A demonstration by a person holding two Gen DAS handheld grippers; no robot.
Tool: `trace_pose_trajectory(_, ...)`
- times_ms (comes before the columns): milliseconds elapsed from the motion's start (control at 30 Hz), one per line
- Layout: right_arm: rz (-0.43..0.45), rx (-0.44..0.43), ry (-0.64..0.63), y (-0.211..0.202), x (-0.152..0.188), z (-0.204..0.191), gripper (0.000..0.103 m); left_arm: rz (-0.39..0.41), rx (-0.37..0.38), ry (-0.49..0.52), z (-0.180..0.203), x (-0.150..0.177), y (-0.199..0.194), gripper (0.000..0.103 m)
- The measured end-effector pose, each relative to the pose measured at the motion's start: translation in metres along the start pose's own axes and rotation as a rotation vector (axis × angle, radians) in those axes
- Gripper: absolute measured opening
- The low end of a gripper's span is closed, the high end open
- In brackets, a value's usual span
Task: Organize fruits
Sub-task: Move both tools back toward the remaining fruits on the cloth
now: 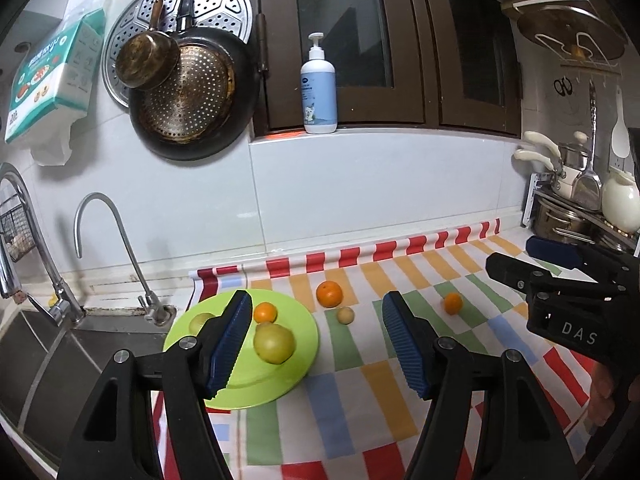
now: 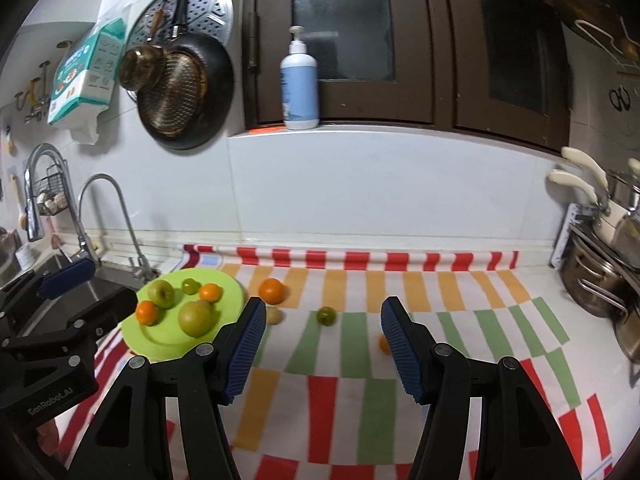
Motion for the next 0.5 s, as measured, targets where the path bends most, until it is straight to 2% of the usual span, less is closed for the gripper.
trace_pose_trajectory(200, -0.017, 0.035, 0.031, 0.009, 0.007, 0.027, 0.061, -0.030, 0.010, -0.007, 0.016, 0.008, 0.021, 0.067)
trace_pose_trajectory(500, -0.098, 0.069, 0.060, 0.042, 0.031, 0.056, 0.061, -0.108, 0.024, 0.034, 0.036, 0.027, 0.067, 0.067)
Point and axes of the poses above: each gripper's, at about its wrist camera, not at the fingertips, and y roughly the way its jaws point, z to its right, x to its underside, the point moved 6 cm from there along y, roughly the way its jaws point, and after that the axes turned 1 degree about -x, right-handed, at the moved point
